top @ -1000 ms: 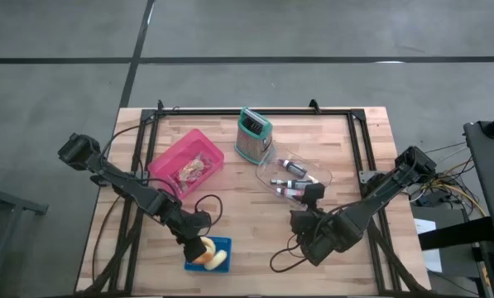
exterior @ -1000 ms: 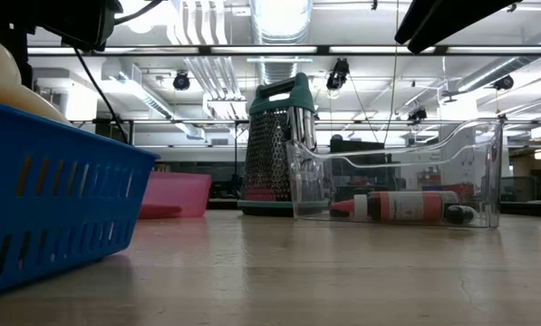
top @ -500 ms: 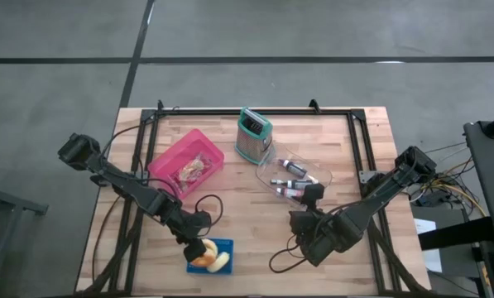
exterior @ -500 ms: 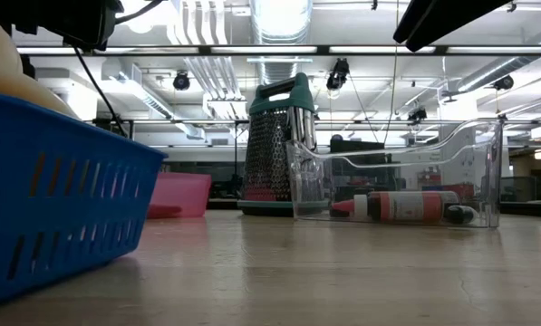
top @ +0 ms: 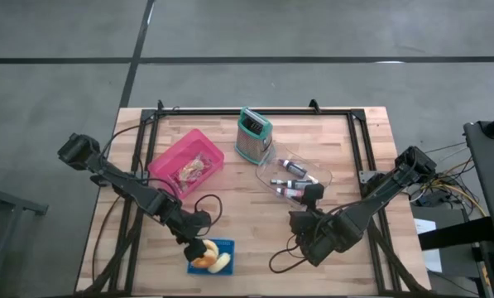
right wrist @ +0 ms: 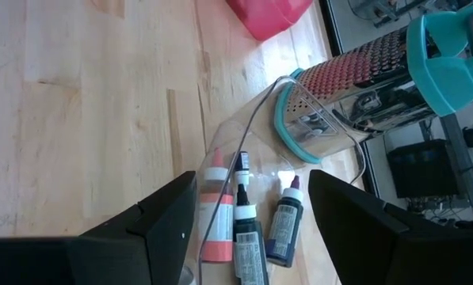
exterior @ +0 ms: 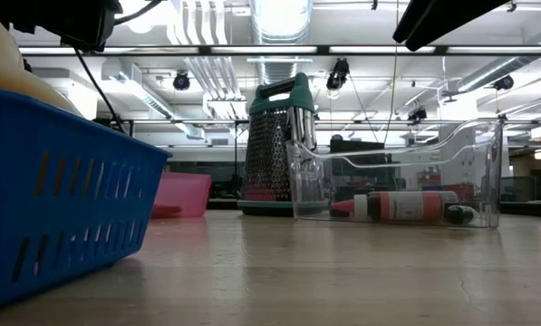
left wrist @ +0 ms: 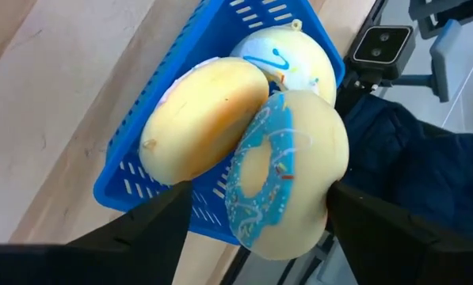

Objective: Pick & Place Food Item
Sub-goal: Put the blue donut into the blue bin, then return to Home Position

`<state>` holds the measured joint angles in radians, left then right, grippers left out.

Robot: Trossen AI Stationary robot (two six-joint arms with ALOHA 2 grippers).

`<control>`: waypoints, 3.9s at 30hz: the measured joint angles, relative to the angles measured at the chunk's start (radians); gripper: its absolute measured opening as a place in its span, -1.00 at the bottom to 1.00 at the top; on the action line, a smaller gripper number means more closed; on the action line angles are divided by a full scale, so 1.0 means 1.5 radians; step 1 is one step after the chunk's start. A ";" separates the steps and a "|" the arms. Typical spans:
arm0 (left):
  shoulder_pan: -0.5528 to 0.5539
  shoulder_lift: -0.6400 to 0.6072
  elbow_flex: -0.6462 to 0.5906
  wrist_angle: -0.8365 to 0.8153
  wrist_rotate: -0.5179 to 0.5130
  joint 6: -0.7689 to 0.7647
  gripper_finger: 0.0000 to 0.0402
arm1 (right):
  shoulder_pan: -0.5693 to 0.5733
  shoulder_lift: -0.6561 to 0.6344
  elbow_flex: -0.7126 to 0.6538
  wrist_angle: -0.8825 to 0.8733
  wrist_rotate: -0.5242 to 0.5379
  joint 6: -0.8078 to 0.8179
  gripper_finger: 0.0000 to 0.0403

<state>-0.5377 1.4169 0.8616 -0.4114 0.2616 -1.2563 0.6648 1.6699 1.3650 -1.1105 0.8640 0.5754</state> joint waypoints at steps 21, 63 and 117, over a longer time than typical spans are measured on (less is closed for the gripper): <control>0.011 -0.105 0.002 0.014 -0.055 -0.013 0.45 | 0.000 0.000 0.000 0.006 0.000 0.000 0.21; 0.015 -0.148 0.001 0.229 -0.778 0.659 0.45 | 0.000 0.000 0.000 0.035 0.000 0.000 0.23; 0.024 -0.148 0.001 0.229 -0.738 0.683 0.16 | -0.016 0.000 0.000 0.198 0.038 0.002 0.19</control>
<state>-0.5014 1.1946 0.8627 -0.0677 -0.8452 -0.2317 0.6403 1.6699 1.3651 -0.8139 0.9207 0.5780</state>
